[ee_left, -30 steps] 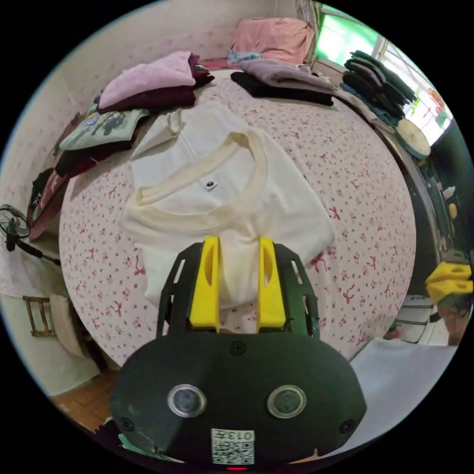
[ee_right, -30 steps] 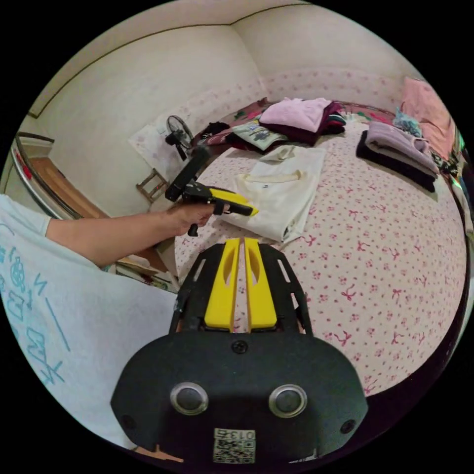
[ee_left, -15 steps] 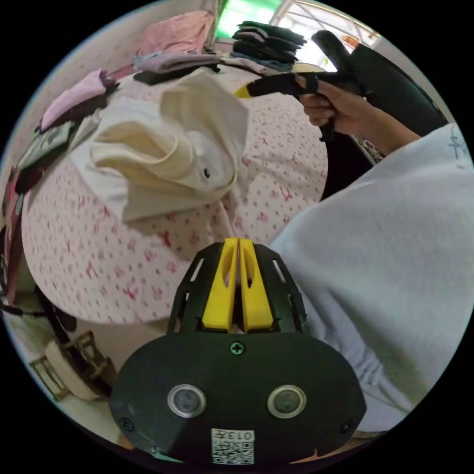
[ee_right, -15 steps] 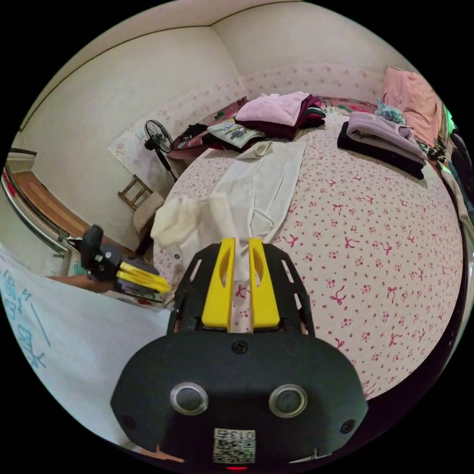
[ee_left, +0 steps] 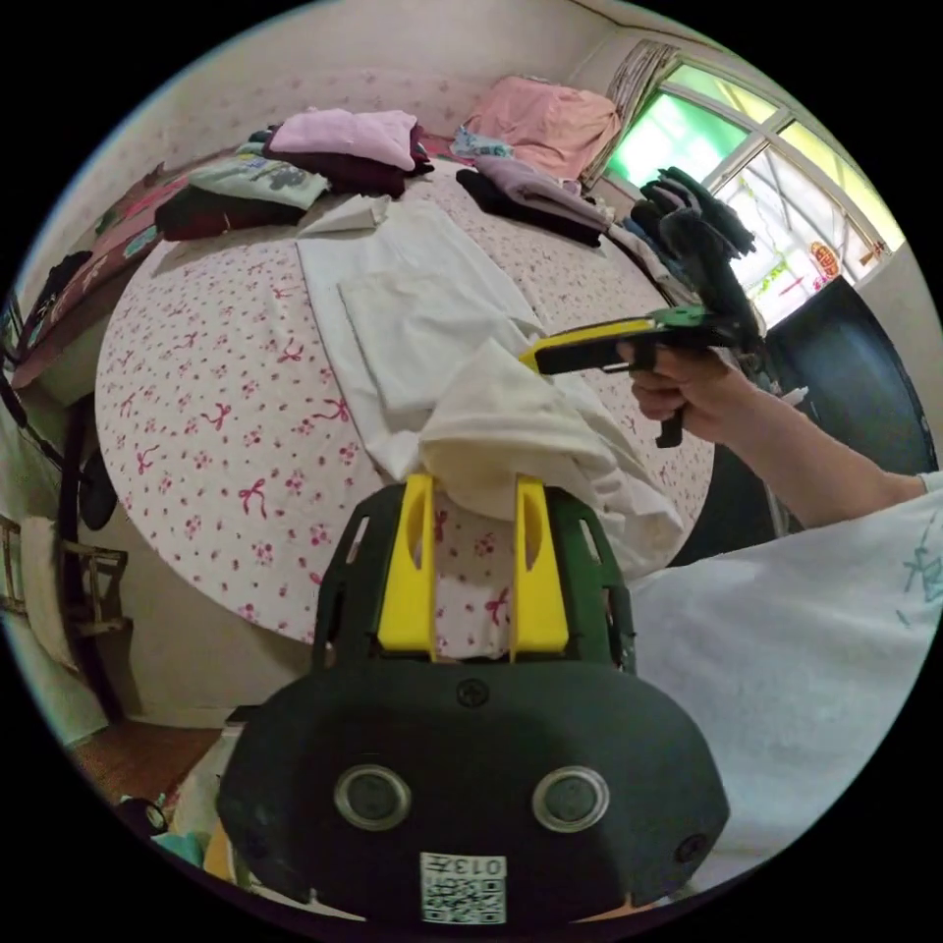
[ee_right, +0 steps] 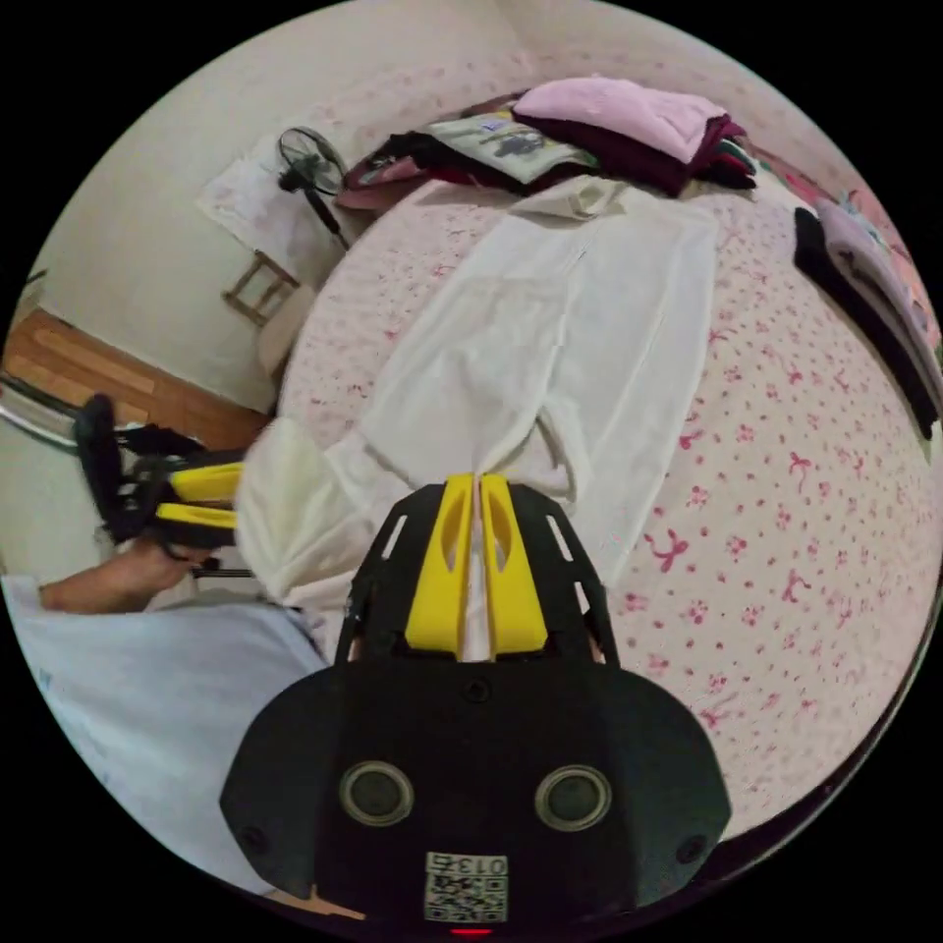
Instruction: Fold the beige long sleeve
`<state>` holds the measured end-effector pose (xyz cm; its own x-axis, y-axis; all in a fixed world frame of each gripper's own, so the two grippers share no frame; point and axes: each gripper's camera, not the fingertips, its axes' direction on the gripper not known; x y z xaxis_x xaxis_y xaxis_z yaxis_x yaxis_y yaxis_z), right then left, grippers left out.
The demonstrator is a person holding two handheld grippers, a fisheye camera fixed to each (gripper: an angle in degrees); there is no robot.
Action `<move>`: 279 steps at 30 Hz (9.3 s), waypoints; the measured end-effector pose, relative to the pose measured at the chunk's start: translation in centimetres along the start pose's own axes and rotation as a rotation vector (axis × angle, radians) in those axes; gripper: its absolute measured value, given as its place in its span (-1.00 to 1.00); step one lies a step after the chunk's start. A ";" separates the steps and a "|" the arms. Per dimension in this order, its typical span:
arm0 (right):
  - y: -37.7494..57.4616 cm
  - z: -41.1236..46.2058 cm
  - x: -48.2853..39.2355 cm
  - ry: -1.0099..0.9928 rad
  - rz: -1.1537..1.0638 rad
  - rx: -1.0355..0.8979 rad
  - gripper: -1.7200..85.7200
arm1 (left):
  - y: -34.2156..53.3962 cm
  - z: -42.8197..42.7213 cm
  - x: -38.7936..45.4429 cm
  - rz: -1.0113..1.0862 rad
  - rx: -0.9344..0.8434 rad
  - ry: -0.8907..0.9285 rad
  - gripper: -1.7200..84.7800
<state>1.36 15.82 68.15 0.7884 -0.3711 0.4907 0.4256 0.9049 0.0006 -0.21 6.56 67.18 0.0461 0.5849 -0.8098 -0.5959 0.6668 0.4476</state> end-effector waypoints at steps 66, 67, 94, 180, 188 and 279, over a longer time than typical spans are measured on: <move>2.5 -9.2 2.3 -0.068 -0.146 0.237 -0.86 | -2.6 5.8 17.9 0.493 -0.135 0.119 -0.97; 2.1 -9.1 2.8 -0.033 -0.130 0.248 -0.84 | -2.6 5.5 18.0 0.478 -0.128 0.160 -0.97; 26.4 -20.0 17.8 -0.524 0.290 0.971 -0.94 | -3.7 -13.1 9.1 0.312 0.377 -0.167 -0.95; 54.4 -21.0 15.4 0.250 0.640 0.484 -0.93 | 1.8 2.8 -6.3 -0.250 -0.175 0.047 -0.79; 52.6 -26.7 13.2 0.282 0.510 0.671 -0.93 | -5.8 -3.8 -5.7 0.025 0.117 0.104 -0.96; 21.3 -20.9 32.3 0.435 0.377 -0.023 -0.90 | -27.3 1.1 -5.3 0.097 -0.046 -0.115 -0.93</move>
<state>45.23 18.76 65.80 0.9955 -0.0799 0.0503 0.0857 0.9883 -0.1258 16.70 -14.27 59.66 0.0763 0.6962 -0.7138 -0.6378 0.5844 0.5018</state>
